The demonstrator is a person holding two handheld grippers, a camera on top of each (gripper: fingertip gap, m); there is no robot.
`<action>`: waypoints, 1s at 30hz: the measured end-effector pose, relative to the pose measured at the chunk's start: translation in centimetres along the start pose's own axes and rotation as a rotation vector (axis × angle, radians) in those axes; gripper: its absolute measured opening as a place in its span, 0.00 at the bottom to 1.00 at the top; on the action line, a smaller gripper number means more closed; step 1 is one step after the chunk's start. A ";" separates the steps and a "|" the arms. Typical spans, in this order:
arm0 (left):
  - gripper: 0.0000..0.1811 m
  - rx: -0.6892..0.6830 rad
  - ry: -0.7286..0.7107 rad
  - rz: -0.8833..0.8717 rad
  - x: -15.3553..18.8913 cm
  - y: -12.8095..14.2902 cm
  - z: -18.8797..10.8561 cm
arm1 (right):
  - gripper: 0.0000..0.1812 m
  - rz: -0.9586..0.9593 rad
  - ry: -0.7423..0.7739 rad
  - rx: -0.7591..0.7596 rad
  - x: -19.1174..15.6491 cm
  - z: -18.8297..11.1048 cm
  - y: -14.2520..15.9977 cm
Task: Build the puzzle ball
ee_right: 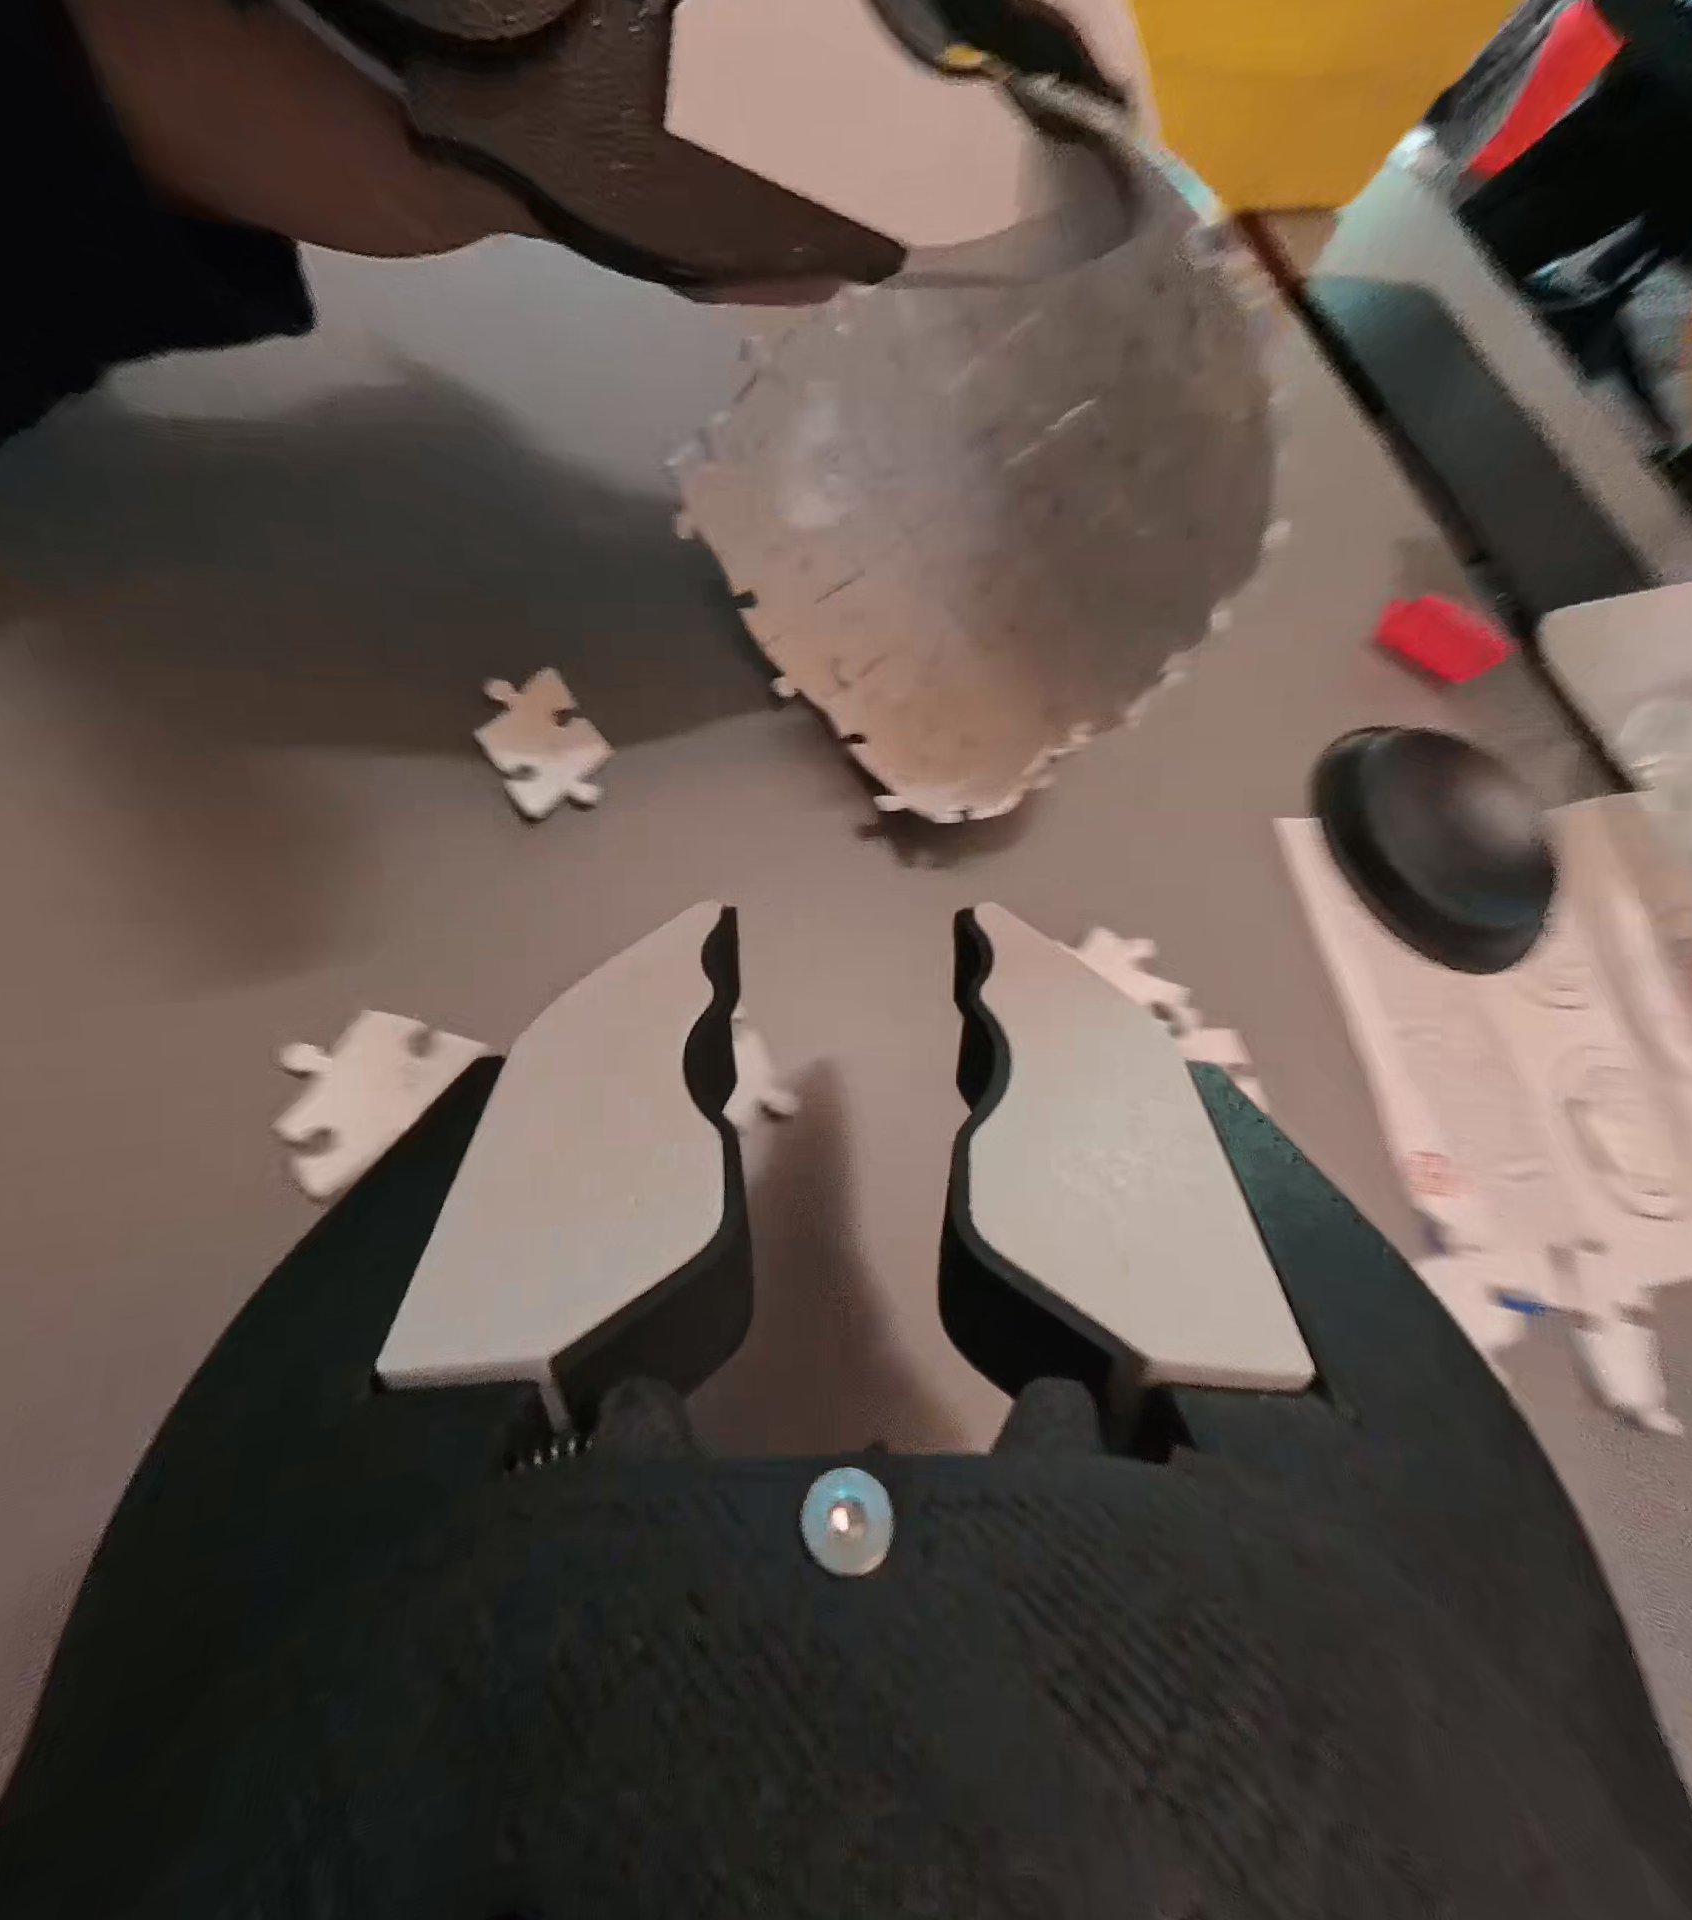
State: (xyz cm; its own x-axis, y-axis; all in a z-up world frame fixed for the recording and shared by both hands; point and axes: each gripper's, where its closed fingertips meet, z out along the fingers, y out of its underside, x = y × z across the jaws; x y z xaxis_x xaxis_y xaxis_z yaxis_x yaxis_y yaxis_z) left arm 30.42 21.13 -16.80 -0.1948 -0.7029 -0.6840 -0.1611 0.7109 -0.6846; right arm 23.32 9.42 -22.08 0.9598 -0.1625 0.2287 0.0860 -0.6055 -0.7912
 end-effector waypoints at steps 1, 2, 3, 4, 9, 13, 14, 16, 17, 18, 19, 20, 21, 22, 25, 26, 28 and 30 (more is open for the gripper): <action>0.02 0.004 -0.002 -0.004 -0.1 0.0 -0.1 | 0.22 0.024 -0.036 -0.006 -1.1 0.5 0.0; 0.02 0.006 -0.002 -0.017 -0.2 0.1 -0.3 | 0.22 0.030 -0.054 -0.004 -2.0 0.9 -0.2; 0.02 0.002 -0.005 -0.034 -0.4 0.3 -0.4 | 0.22 0.023 -0.060 0.004 -2.6 1.4 -0.5; 0.02 -0.005 -0.008 -0.052 -0.5 0.6 -0.5 | 0.22 0.004 -0.073 0.006 -3.3 1.9 -0.7; 0.02 -0.047 -0.014 -0.156 -1.3 2.1 -0.8 | 0.22 -0.067 -0.102 -0.015 -5.2 4.3 -1.4; 0.03 -0.075 -0.006 -0.227 -1.7 3.1 -1.0 | 0.21 -0.145 -0.169 -0.057 -6.0 5.7 -1.1; 0.03 -0.082 -0.004 -0.238 -1.9 3.3 -1.0 | 0.21 -0.167 -0.196 -0.059 -6.2 6.0 -1.2; 0.03 -0.089 -0.004 -0.253 -2.2 3.7 -1.1 | 0.21 -0.230 -0.278 -0.060 -7.0 6.4 -1.4; 0.03 -0.095 -0.006 -0.258 -2.4 4.0 -1.2 | 0.20 -0.255 -0.316 -0.072 -7.5 6.5 -1.3; 0.03 -0.102 -0.007 -0.263 -2.5 4.2 -1.2 | 0.20 -0.271 -0.344 -0.094 -7.6 6.7 -1.1; 0.03 -0.106 -0.005 -0.268 -2.6 4.5 -1.2 | 0.20 -0.273 -0.358 -0.107 -7.6 6.9 -1.1; 0.03 -0.106 -0.002 -0.272 -2.7 4.6 -1.3 | 0.19 -0.260 -0.369 -0.112 -7.6 7.0 -1.2; 0.03 -0.105 0.000 -0.276 -2.8 4.7 -1.4 | 0.18 -0.250 -0.377 -0.134 -7.6 7.2 -1.1; 0.03 -0.108 0.000 -0.282 -3.0 4.8 -1.4 | 0.16 -0.233 -0.391 -0.150 -7.7 7.1 -1.0; 0.03 -0.104 0.011 -0.295 -3.0 4.9 -1.6 | 0.11 -0.226 -0.408 -0.173 -7.8 6.8 -0.7; 0.03 -0.101 0.017 -0.298 -3.0 4.9 -1.6 | 0.13 -0.228 -0.382 -0.179 -7.5 6.8 -0.6; 0.03 -0.098 0.028 -0.300 -2.8 4.8 -1.6 | 0.16 -0.222 -0.333 -0.203 -6.8 6.7 -0.5; 0.03 -0.095 0.038 -0.308 -2.7 4.8 -1.6 | 0.16 -0.223 -0.314 -0.179 -6.5 6.6 -0.8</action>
State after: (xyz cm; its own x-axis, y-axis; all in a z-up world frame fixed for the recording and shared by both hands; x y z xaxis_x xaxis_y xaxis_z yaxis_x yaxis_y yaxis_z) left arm 28.62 26.45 -17.81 -0.1590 -0.8851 -0.4375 -0.3070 0.4655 -0.8301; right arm 18.80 16.10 -26.67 0.9601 0.2162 0.1776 0.2797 -0.7293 -0.6245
